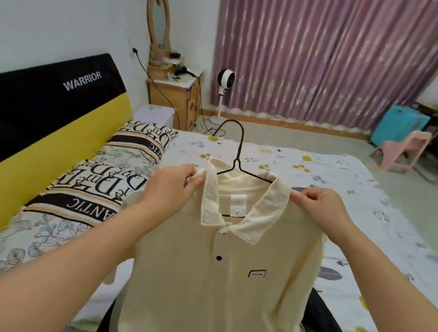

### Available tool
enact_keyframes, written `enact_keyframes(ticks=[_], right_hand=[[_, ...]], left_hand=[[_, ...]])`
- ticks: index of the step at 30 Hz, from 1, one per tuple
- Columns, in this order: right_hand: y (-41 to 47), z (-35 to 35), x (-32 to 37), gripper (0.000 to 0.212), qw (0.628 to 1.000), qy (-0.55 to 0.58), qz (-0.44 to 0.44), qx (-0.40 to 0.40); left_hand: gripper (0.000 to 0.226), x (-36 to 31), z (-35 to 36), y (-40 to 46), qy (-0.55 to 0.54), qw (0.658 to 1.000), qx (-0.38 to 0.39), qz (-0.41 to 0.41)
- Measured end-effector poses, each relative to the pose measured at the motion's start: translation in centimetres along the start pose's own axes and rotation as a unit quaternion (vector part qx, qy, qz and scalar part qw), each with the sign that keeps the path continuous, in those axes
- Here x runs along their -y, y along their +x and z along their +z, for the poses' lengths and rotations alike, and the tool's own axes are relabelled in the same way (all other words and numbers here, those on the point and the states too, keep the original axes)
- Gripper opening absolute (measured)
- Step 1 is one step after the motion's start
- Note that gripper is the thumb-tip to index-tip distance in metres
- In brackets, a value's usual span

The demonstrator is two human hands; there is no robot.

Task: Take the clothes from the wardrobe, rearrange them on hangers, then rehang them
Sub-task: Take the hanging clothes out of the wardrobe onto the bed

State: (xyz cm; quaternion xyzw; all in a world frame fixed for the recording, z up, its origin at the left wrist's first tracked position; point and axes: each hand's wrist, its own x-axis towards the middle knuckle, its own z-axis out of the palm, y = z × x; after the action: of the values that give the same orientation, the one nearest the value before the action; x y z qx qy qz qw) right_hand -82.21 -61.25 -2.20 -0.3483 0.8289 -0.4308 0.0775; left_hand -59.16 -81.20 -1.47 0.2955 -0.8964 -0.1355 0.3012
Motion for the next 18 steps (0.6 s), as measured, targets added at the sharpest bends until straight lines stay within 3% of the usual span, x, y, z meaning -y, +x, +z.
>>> enact_keyframes(ticks=[6,11,14,18], right_hand=[[9.1,6.9,-6.5,0.050,0.998,-0.013,0.042,0.043],[16.7,13.3,-12.3,0.052,0.994,-0.025,0.075,0.071],[20.4,17.5,-16.0,0.055,0.991,-0.038,0.093,0.090],[23.9,23.4,-22.0,0.057,0.986,-0.050,0.126,0.099]], left_hand=[[0.022,4.4,9.7,3.9,0.014,0.992,0.073,-0.099],[0.062,8.7,19.3,5.6,0.067,0.977,0.140,-0.150],[0.070,11.5,25.4,5.2,0.149,0.955,0.193,-0.171],[0.075,15.3,32.7,3.4,0.147,0.913,0.313,-0.218]])
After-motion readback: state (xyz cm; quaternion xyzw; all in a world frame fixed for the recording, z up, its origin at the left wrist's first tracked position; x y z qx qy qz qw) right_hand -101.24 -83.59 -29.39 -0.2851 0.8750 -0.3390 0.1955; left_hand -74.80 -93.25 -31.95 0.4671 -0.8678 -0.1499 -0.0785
